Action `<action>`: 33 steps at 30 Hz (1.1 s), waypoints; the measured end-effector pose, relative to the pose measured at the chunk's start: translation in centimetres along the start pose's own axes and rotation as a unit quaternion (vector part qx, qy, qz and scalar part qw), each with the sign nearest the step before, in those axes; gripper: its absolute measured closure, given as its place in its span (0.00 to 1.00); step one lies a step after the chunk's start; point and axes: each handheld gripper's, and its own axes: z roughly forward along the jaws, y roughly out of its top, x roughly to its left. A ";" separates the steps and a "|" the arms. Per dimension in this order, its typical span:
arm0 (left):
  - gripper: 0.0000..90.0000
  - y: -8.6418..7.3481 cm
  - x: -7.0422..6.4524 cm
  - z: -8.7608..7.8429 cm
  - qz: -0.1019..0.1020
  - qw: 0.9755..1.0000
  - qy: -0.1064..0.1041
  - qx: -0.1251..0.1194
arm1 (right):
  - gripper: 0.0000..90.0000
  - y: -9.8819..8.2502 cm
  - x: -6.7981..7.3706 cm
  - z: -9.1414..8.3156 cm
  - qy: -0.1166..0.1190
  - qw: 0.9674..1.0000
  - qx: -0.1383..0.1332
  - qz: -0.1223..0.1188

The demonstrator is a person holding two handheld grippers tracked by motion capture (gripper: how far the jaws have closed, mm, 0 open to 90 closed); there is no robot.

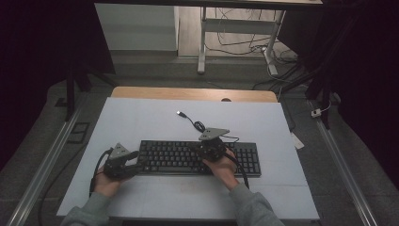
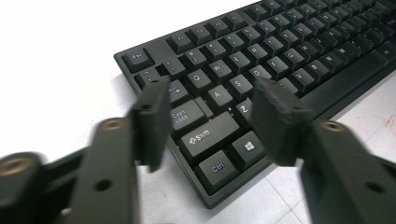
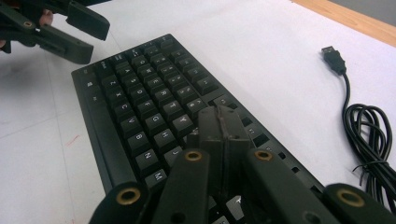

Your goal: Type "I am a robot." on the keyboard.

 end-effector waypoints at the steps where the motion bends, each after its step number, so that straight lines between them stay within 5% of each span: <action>1: 0.61 0.0 0.0 0.0 0.001 1.000 -0.001 0.000 | 0.99 0.0 0.0 0.0 0.000 1.000 0.001 0.001; 9: 0.98 0.0 0.0 0.7 0.019 0.999 -0.011 0.024 | 0.99 -0.1 -0.1 0.2 0.000 1.000 0.002 0.002; 33: 0.98 -0.1 0.0 1.5 0.032 0.998 -0.005 0.045 | 0.99 -0.4 0.0 2.1 0.007 0.999 0.038 0.000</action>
